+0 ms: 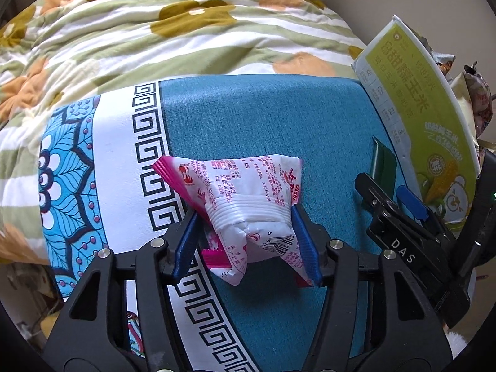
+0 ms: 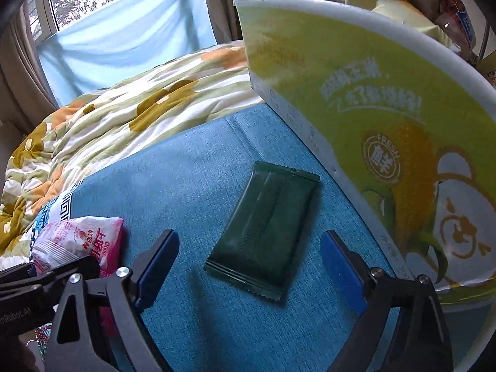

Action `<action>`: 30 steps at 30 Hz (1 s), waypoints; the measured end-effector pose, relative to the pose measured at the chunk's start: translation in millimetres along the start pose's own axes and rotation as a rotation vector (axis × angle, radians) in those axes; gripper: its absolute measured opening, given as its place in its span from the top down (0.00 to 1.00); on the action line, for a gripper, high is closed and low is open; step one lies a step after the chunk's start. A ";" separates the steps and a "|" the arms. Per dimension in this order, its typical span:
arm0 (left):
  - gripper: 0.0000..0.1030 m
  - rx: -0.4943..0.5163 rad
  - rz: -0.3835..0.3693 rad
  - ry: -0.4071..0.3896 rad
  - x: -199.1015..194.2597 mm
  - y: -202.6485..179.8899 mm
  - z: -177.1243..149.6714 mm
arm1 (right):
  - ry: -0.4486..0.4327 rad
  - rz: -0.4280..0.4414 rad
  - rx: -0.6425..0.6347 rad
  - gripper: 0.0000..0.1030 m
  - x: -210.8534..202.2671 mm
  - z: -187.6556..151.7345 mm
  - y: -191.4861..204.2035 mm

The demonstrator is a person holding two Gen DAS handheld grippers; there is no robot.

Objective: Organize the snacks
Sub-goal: 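Grasp the small pink bag with the left tool while the right tool grasps the dark green bag, then carry both bags over the box and open the left tool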

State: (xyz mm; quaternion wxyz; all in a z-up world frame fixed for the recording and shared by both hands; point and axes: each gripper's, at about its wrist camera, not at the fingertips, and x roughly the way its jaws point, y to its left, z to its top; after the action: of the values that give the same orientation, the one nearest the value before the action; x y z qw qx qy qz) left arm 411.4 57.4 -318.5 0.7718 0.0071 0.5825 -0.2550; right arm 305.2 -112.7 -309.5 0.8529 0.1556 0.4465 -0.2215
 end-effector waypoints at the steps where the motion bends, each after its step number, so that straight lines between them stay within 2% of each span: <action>1: 0.49 -0.001 0.002 -0.001 -1.1 1.0 -0.4 | 0.000 -0.008 0.001 0.15 1.2 0.6 -0.4; 5: 0.51 -0.014 -0.009 -0.004 -5.4 3.3 -0.9 | -0.004 -0.042 -0.013 0.19 5.2 4.3 0.1; 11: 0.52 -0.015 -0.015 -0.010 -7.4 2.7 -2.7 | -0.011 -0.060 -0.052 0.36 6.0 4.9 5.4; 15: 0.54 -0.019 -0.020 -0.017 -8.5 2.3 -3.8 | -0.013 -0.038 -0.085 0.57 4.7 5.9 8.3; 16: 0.54 -0.021 -0.021 -0.021 -9.6 1.8 -3.7 | -0.011 -0.032 -0.092 0.59 4.9 6.4 8.9; 23: 0.56 -0.030 -0.027 -0.060 -30.6 -3.5 -0.4 | -0.032 0.034 -0.108 0.60 -12.4 8.4 12.5; 30: 0.56 -0.026 -0.024 -0.140 -81.5 -25.8 10.5 | -0.080 0.113 -0.156 0.60 -61.9 26.2 18.0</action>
State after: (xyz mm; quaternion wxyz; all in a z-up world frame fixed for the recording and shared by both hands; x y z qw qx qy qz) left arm 394.9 63.1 -234.2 0.8076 -0.0276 0.5302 -0.2566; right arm 301.5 -94.7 -242.4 0.8907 0.1047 0.4184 -0.1437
